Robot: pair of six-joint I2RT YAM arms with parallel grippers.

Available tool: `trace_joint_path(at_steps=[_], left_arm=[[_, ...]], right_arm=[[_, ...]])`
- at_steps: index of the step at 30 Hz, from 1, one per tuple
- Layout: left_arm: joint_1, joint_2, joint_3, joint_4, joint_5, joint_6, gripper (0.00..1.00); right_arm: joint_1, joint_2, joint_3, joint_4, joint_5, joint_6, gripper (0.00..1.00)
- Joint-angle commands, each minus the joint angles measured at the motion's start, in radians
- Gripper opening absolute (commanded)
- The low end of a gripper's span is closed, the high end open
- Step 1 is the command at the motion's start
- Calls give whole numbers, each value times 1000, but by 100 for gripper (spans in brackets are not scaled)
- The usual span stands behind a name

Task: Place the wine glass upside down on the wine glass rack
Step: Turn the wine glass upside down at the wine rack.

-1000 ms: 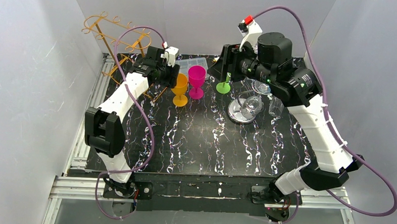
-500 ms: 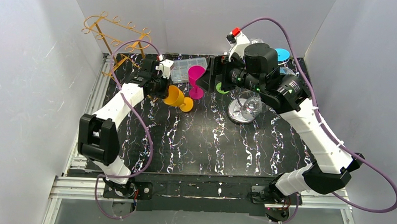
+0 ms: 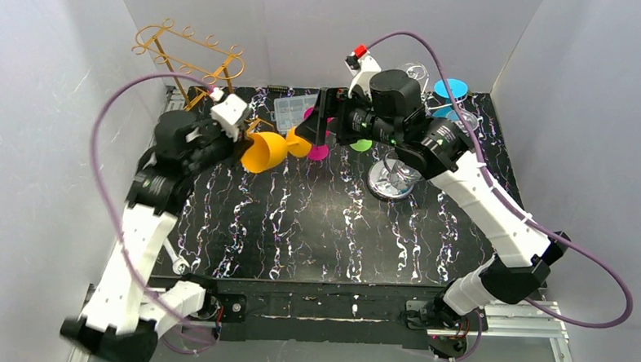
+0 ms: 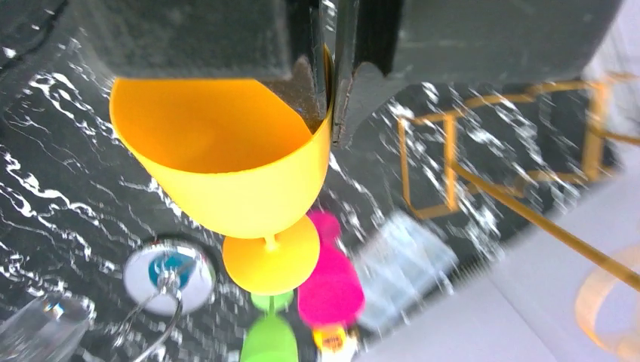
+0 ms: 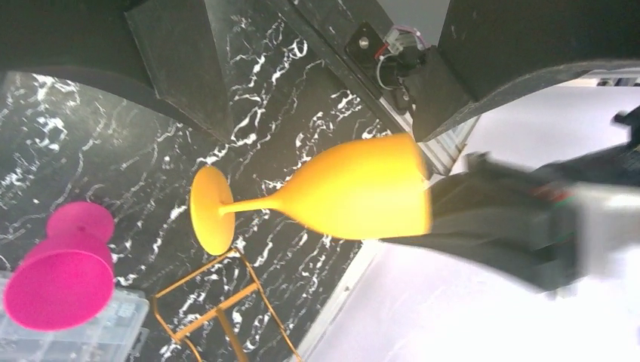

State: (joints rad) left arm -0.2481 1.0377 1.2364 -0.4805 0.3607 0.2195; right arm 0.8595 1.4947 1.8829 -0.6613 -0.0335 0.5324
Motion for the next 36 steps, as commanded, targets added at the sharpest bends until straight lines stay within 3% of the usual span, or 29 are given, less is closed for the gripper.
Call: trace_joint_path(at_steps=[1,5,9,12,21,24,36], left_arm=[[4,-186,33,78,62,178,0],[5,-296,-36,268,18,342,0],[4,-356,-140,501,21,502,0],[4,-369,-164,543,69,606,0],[4,-340,-177,708,125,703,0],[3,-340,-189,730,157,740,0],[-6,-355,-251,766,241,877,0]], right_arm=[[24,-17,31,179,-32,32,98],[27,-52,-40,357,-76,141,98],[33,-111,-244,651,-84,374,99],[49,-132,-340,799,-50,489,98],[143,-44,-343,925,3,585,98],[156,-31,-412,1066,27,658,98],[203,103,-352,1230,86,760,98]])
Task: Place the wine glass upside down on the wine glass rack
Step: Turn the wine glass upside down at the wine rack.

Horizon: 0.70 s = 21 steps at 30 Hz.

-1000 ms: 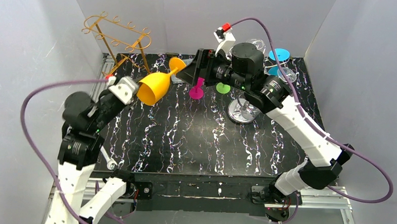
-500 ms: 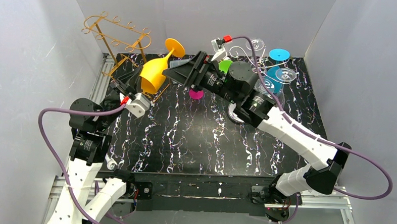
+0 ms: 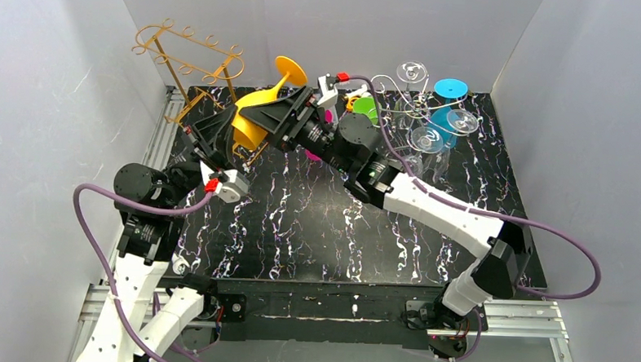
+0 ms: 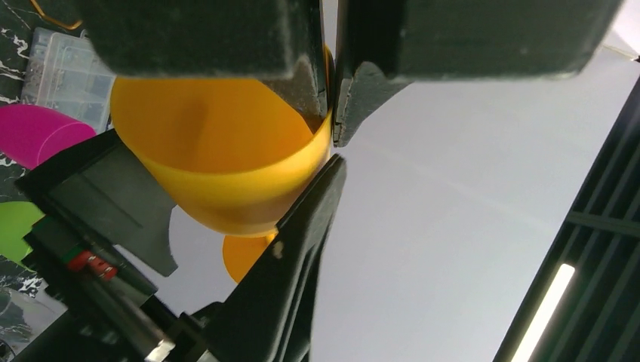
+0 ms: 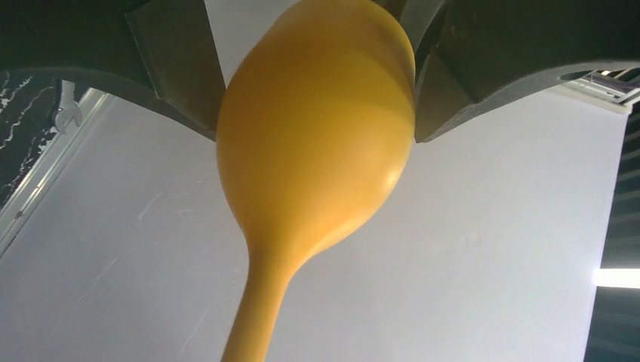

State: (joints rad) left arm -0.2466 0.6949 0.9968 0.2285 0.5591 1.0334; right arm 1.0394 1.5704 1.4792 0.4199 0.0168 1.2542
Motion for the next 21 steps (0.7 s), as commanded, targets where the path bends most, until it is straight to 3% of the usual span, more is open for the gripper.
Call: trace_joint_path(at_steps=[1,5,10,12,15,16,18,21], left_arm=[[-9,-9,-14,57,39,69,0],[-10,6,-20,57,16,92,0],[-11,3,-40,57,3,98,0],[-11,-1,-48,55,9,94,17],[-10,-4,-56,50,11,73,63],[-11,-8,-57,39,14,62,72],[-11,-20,-40,-48,30,33,86],[-11,-29,36,-270,57,-62,98]], right_arm=[[31,38,61,160,33,35,98],[55,40,63,142,26,9,98],[54,-39,-27,125,88,-29,80],[52,-66,-37,88,103,-60,75],[41,-93,-25,7,102,-123,69],[36,-103,-20,-28,101,-154,69],[28,-125,0,-124,98,-244,67],[27,-166,43,-349,131,-438,65]])
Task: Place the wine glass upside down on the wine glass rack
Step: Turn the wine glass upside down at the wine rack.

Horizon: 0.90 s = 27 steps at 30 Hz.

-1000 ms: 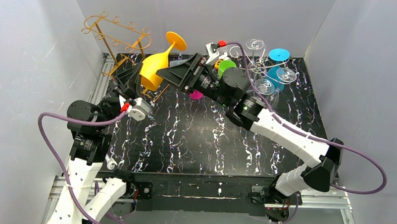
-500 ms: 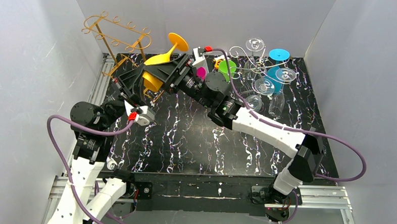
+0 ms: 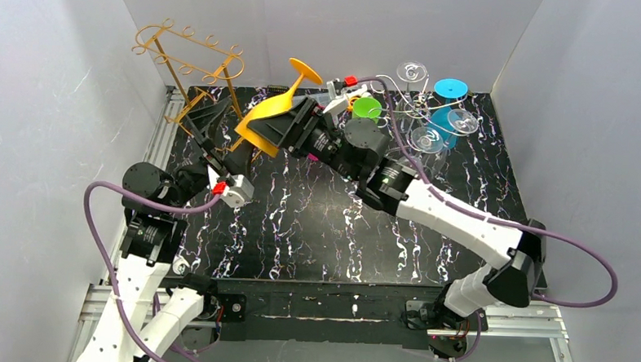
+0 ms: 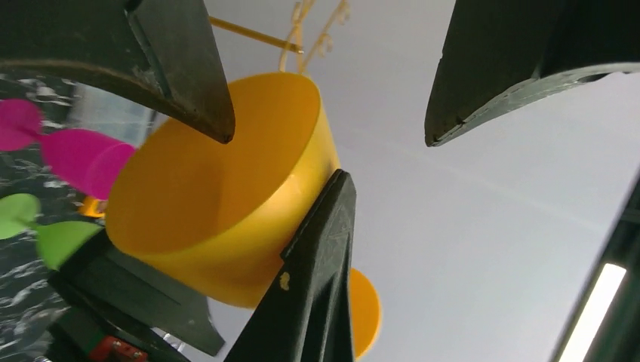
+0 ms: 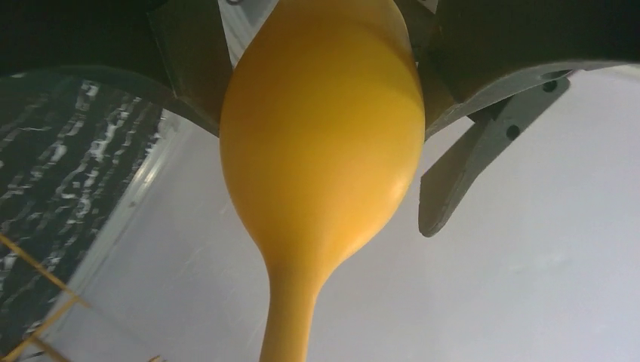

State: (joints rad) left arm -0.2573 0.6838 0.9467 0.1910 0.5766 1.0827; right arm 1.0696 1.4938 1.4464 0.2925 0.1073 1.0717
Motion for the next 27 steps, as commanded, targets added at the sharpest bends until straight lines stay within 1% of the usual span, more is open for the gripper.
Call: trace_joint_path(at_steps=[1,2,3,7,11,14,20,23,27], left_arm=[[0,-13,120,-304,51,-146,98],[0,-10,136,-360,59,-175,98],[0,-9,135,-381,63,-195,98],[0,-20,90,-374,64,-235,98],[0,-11,74,-355,82,-234,98],[0,19,90,-318,107,-269,98],[0,84,159,-319,235,-334,98],[0,87,166,-367,317,-299,97],[0,94,171,-441,371,-247,92]], right_arm=[[-4,-110,71,-289,61,-312,65],[-3,-133,54,-354,83,-360,65],[-3,-159,28,-402,100,-405,65],[-3,-246,-56,-582,133,-556,66],[-3,-292,-111,-708,53,-679,66],[-3,-285,-110,-796,-29,-744,65],[-2,-238,-56,-876,-172,-818,65],[2,-201,-6,-900,-216,-845,65],[20,-160,42,-898,-244,-861,66]])
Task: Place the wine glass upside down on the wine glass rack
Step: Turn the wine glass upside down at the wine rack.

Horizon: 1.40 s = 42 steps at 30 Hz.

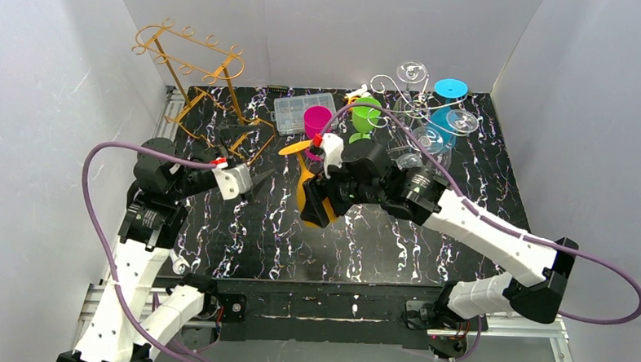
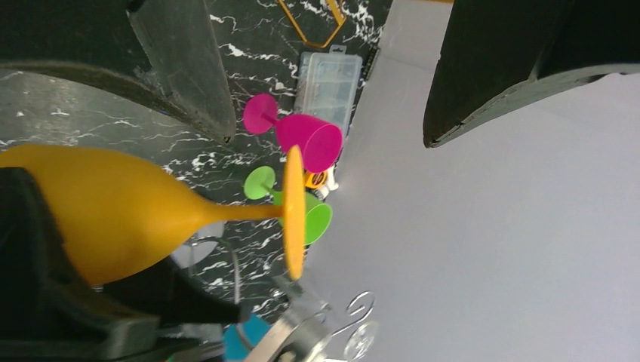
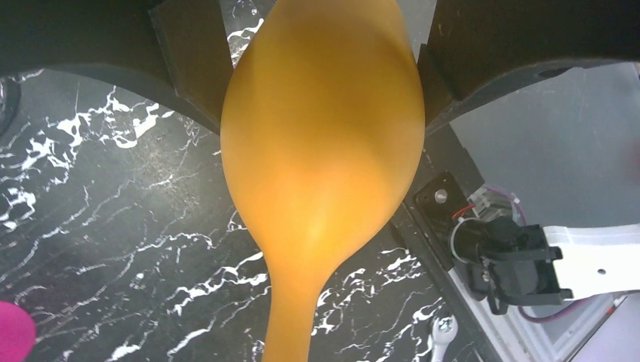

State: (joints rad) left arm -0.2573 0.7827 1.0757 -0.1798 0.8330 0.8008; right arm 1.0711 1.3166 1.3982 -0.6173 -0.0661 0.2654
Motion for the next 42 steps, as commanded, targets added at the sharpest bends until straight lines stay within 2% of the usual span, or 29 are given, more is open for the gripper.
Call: trace_joint_path(at_steps=[1,4,7,11,15,18,23,24,25,26,28,29,37,42], left_arm=[[-1,-2,47,-90,123,44,90],[-4,10,59,-135,136,68,84],[-5,25,75,-158,118,79,68],[-5,44,96,-179,86,82,32],[-4,46,97,-179,65,83,9],[-6,38,92,-179,50,94,1],[-7,20,77,-165,33,111,0],[-6,16,74,-161,37,114,1],[-6,13,73,-157,44,115,6],[-6,11,71,-153,52,114,21],[-6,8,68,-146,68,109,86],[-6,6,65,-140,72,109,97],[-8,10,49,-105,-3,5,98],[-8,-15,6,-99,-9,11,98]], right_arm=[[24,27,97,15,-71,-58,66],[44,56,120,25,-67,-63,66],[67,76,136,36,-55,-67,66],[88,88,151,45,-30,-71,66],[98,73,123,80,0,-63,67],[98,24,57,148,49,-41,71],[96,-87,-92,305,173,9,73],[96,-98,-111,326,180,16,72],[96,-105,-127,343,188,23,72],[96,-110,-142,358,196,28,71],[96,-125,-182,391,215,40,69],[97,-136,-209,415,233,46,68],[96,-373,-590,654,556,46,63],[96,-479,-648,678,626,-14,65]])
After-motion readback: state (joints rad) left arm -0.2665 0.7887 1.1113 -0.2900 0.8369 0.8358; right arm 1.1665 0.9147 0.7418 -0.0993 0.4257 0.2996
